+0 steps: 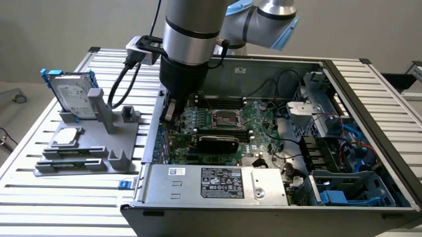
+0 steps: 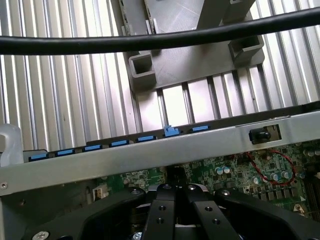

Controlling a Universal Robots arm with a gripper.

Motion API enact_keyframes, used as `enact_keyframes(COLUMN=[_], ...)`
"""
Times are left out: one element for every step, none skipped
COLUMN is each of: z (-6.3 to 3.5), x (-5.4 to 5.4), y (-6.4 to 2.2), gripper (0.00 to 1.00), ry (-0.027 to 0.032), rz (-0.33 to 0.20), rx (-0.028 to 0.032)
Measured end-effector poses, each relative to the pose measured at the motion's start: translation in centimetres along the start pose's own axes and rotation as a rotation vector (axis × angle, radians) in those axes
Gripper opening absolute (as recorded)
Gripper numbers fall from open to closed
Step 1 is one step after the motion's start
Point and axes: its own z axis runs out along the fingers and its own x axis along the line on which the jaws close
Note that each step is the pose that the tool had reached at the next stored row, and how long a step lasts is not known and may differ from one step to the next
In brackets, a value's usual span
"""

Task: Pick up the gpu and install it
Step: 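Press down on the gpu until it lock into place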

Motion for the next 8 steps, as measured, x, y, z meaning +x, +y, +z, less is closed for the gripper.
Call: enact_keyframes(z=[-0.01, -0.02, -0.02, -0.02, -0.03, -0.03, -0.03, -0.03], x=[-0.01, -0.02, -0.03, -0.04, -0.05, -0.05, -0.05, -0.05], y=[0.0, -0.01, -0.01, -0.01, -0.02, -0.02, -0.02, -0.03], gripper=[0.11, 0.11, 0.11, 0.11, 0.11, 0.11, 0.11, 0.11], ry=[0.0002, 0.0003, 0.0004, 0.0004, 0.0005, 0.0006, 0.0007, 0.0009], rz=[0.0, 0.0, 0.0, 0.0, 0.0, 0.0, 0.0, 0.0], rx=[-0.0008, -0.0014, -0.002, -0.0025, -0.0028, -0.0031, -0.0034, -0.004])
